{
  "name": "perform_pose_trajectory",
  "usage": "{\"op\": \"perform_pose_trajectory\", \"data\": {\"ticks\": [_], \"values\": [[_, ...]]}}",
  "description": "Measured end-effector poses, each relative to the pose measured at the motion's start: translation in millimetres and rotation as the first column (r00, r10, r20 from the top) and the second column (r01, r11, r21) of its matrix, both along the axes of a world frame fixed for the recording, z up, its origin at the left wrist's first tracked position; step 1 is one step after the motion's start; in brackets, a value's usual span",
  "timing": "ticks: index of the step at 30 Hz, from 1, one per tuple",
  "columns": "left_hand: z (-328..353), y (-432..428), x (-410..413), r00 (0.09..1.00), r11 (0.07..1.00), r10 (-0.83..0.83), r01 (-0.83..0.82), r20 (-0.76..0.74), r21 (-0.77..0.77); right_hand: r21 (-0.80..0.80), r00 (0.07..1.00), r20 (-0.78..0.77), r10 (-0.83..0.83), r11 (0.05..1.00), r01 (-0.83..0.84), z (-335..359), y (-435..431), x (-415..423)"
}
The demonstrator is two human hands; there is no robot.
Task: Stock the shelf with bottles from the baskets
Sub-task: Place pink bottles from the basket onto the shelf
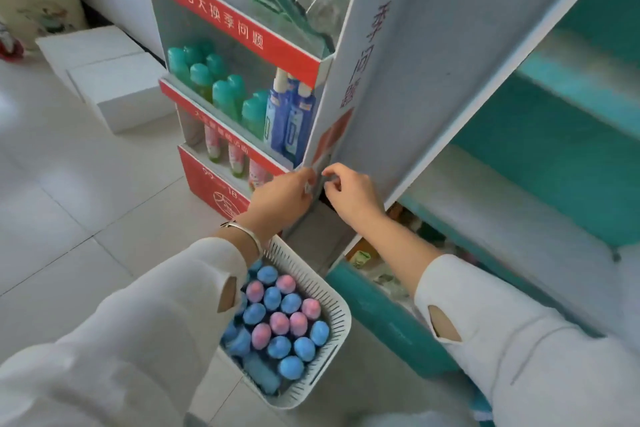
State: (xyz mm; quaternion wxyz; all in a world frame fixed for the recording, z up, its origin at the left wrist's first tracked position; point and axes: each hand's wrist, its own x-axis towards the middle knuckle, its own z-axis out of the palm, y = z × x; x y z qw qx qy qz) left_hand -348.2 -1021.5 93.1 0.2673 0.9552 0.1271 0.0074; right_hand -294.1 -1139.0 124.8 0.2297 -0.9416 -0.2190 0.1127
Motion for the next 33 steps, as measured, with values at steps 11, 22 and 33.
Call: {"op": "perform_pose_trajectory", "data": {"ticks": [11, 22, 33], "values": [[-155, -41, -7, 1.000, 1.000, 0.015, -0.016, -0.015, -0.026, -0.039, 0.996, -0.013, -0.085, 0.996, 0.084, -167, -57, -7], [-114, -99, -62, 0.988, 0.978, -0.142, 0.149, -0.058, 0.149, -0.067, 0.993, -0.019, -0.117, 0.991, 0.115, -146, -120, -61], [-90, -137, -118, 0.975, 0.935, -0.177, 0.209, -0.133, 0.288, -0.035, 0.999, -0.038, -0.023, 0.999, 0.022, -135, -160, -109]]}}
